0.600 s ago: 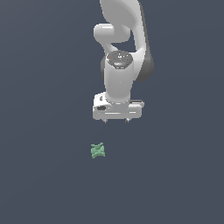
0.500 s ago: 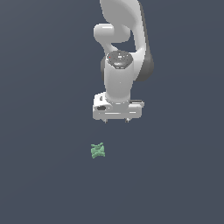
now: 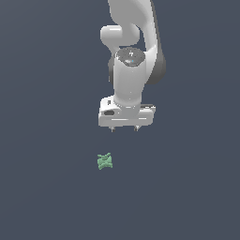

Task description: Pick up the object and move it to a goal position.

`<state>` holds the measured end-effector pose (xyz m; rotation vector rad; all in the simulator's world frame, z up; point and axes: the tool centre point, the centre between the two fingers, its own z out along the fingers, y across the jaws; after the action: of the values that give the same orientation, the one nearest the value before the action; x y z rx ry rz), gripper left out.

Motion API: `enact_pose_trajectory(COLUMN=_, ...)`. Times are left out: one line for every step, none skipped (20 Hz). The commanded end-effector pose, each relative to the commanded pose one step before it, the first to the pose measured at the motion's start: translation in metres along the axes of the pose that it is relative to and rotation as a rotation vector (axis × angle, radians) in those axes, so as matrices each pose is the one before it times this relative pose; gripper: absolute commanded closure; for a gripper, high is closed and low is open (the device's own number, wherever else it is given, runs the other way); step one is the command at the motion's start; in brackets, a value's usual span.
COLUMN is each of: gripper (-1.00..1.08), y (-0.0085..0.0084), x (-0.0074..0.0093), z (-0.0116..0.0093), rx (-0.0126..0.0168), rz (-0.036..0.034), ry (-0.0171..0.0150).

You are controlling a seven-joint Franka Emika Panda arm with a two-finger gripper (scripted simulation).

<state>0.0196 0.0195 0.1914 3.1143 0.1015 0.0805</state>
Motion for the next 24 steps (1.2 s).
enact_pose_trajectory(gripper=-0.92, y=0.00029, x=-0.00003, z=0.0001, rx=-0.00084, rz=-0.00039, ry=-0.00005)
enact_pose_trajectory(gripper=-0.92, y=0.00046, x=0.00043, z=0.00071, rx=0.00048, rz=-0.00034, ry=-0.00078)
enact_pose_trajectory(gripper=-0.92, y=0.0007, x=0.00077, z=0.00087, rx=0.00033, rz=-0.00089, ry=-0.00072)
enact_pose_trajectory(gripper=-0.92, y=0.00087, x=0.00109, z=0.00106, rx=0.00019, rz=-0.00152, ry=-0.00072)
enact_pose_trajectory(gripper=-0.92, y=0.00117, x=0.00137, z=0.00119, rx=0.00007, rz=-0.0019, ry=-0.00065)
enact_pose_trajectory(gripper=-0.92, y=0.00143, x=0.00163, z=0.00139, rx=0.00003, rz=-0.00229, ry=-0.0007)
enact_pose_trajectory(gripper=-0.92, y=0.00159, x=0.00186, z=0.00166, rx=0.00008, rz=-0.00271, ry=-0.00087)
enact_pose_trajectory(gripper=-0.92, y=0.0019, x=0.00206, z=0.00196, rx=0.00024, rz=-0.00287, ry=-0.00111)
enact_pose_trajectory(gripper=-0.92, y=0.00212, x=0.00227, z=0.00231, rx=0.00042, rz=-0.00321, ry=-0.00139)
enact_pose_trajectory(gripper=-0.92, y=0.00238, x=0.00247, z=0.0026, rx=0.00051, rz=-0.00355, ry=-0.00155)
enact_pose_trajectory(gripper=-0.92, y=0.00266, x=0.00269, z=0.00286, rx=0.00053, rz=-0.00396, ry=-0.00162)
enact_pose_trajectory(gripper=-0.92, y=0.00296, x=0.00289, z=0.00315, rx=0.00058, rz=-0.00432, ry=-0.00172)
enact_pose_trajectory(gripper=-0.92, y=0.00323, x=0.00306, z=0.00349, rx=0.00071, rz=-0.0047, ry=-0.0019)
enact_pose_trajectory(gripper=-0.92, y=0.00354, x=0.00321, z=0.00383, rx=0.00084, rz=-0.00506, ry=-0.00205)
enact_pose_trajectory(gripper=-0.92, y=0.00389, x=0.00334, z=0.00415, rx=0.00096, rz=-0.00537, ry=-0.00215)
enact_pose_trajectory(gripper=-0.92, y=0.0042, x=0.00345, z=0.00451, rx=0.0011, rz=-0.00576, ry=-0.00229)
enact_pose_trajectory(gripper=-0.92, y=0.00453, x=0.00353, z=0.00488, rx=0.00127, rz=-0.00612, ry=-0.00241)
enact_pose_trajectory(gripper=-0.92, y=0.00488, x=0.00358, z=0.00525, rx=0.00144, rz=-0.00645, ry=-0.00252)
enact_pose_trajectory(gripper=-0.92, y=0.00519, x=0.00357, z=0.00558, rx=0.00161, rz=-0.00671, ry=-0.00259)
enact_pose_trajectory(gripper=-0.92, y=0.00505, x=0.00326, z=0.00546, rx=0.00165, rz=-0.00646, ry=-0.00246)
enact_pose_trajectory(gripper=-0.92, y=0.00484, x=0.0029, z=0.00521, rx=0.00164, rz=-0.00602, ry=-0.00227)
enact_pose_trajectory(gripper=-0.92, y=0.00458, x=0.00258, z=0.00496, rx=0.00162, rz=-0.00566, ry=-0.0021)
enact_pose_trajectory(gripper=-0.92, y=0.00433, x=0.00228, z=0.00468, rx=0.00158, rz=-0.00526, ry=-0.00193)
enact_pose_trajectory(gripper=-0.92, y=0.00406, x=0.00201, z=0.00441, rx=0.00153, rz=-0.00489, ry=-0.00177)
